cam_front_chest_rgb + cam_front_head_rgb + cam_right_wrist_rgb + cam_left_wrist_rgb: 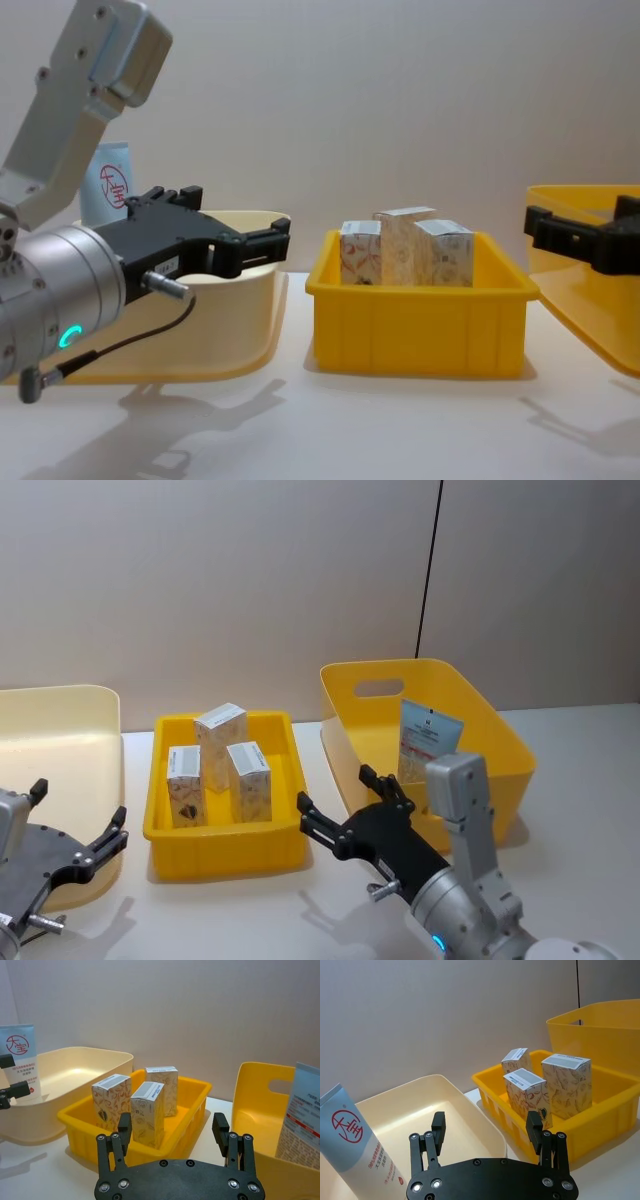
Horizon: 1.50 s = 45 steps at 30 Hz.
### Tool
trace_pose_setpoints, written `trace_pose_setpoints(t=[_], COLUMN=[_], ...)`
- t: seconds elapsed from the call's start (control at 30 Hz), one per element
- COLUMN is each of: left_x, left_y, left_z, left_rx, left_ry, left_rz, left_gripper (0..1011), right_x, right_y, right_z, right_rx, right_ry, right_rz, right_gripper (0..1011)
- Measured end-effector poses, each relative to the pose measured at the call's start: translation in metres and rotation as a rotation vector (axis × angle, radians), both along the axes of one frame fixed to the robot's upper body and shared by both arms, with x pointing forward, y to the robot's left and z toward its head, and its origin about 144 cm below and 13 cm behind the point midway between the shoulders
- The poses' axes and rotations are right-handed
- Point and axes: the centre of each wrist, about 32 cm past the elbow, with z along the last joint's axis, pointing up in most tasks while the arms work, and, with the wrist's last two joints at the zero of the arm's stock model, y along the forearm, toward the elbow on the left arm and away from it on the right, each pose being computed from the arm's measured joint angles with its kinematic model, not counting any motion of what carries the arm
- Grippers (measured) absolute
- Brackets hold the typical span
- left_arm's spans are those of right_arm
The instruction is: Bimanual collaborative sorting of washing and personal care products
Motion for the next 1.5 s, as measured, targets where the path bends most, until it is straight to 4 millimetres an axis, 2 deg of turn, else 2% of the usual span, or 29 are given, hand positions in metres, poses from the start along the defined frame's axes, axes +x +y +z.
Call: trace_pose_setpoints(t=[0.57,1.5], left_x=[0.0,0.0], left_y=[0.0,0.0], left_z=[0.0,0.0], left_rx=[0.002,0.001], left_ry=[-0.001,-0.001], left_rz=[0.001,0.001], left_gripper=[1003,1004], right_x=[0.027,0.076], right_y=[0.012,0.039], right_z=[0.009,0.017], right_rx=[-0.059,-0.1], right_ry=[-0.007,0.092], right_rz=[0.023,0.033], right_gripper=[1001,1001])
